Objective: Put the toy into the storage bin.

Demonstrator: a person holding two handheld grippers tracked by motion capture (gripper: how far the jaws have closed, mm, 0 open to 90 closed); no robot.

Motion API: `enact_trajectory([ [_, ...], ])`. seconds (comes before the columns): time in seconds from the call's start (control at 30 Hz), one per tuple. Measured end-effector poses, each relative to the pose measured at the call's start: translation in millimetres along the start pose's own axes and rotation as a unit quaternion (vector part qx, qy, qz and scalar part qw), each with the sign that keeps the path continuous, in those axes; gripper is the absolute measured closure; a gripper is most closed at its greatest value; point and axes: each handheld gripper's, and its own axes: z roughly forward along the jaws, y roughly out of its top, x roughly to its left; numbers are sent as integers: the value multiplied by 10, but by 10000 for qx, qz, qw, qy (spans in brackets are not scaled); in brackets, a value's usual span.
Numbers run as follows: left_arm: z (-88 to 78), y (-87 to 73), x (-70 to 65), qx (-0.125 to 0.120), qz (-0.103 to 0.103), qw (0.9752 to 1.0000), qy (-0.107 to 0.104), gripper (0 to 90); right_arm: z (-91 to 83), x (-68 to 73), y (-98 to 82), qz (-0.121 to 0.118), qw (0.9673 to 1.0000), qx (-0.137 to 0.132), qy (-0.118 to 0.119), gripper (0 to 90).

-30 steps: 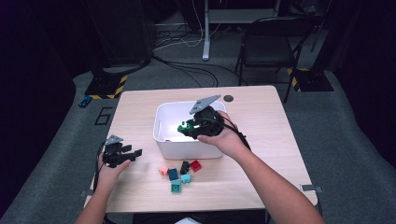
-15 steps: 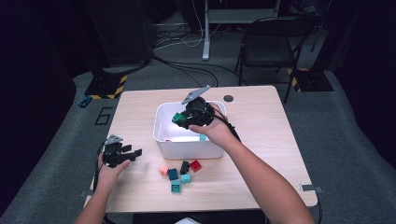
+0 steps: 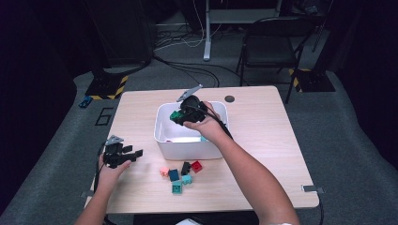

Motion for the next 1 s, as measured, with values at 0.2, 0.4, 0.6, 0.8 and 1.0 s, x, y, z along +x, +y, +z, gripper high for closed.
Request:
enact_trajectory([
  [0.2, 8, -1, 5, -27, -3, 10000, -5, 381, 143, -102, -26, 73, 9997, 190, -93, 579],
  [0.4, 9, -1, 8, 0, -5, 10000, -20, 381, 315, -184, -57, 188, 9992, 325, -162, 577],
  [0.6, 7, -3, 13, -28, -22, 10000, -18, 381, 394, -210, -75, 245, 9986, 443, -182, 527],
  [0.8, -1, -2, 25, -42, -19, 10000, -6, 381, 285, -186, -61, 170, 9987, 437, -184, 533],
  [1.0, -1, -4, 22, -19, -21, 10000, 3, 381, -72, -88, -16, 31, 9998, 135, -127, 535],
])
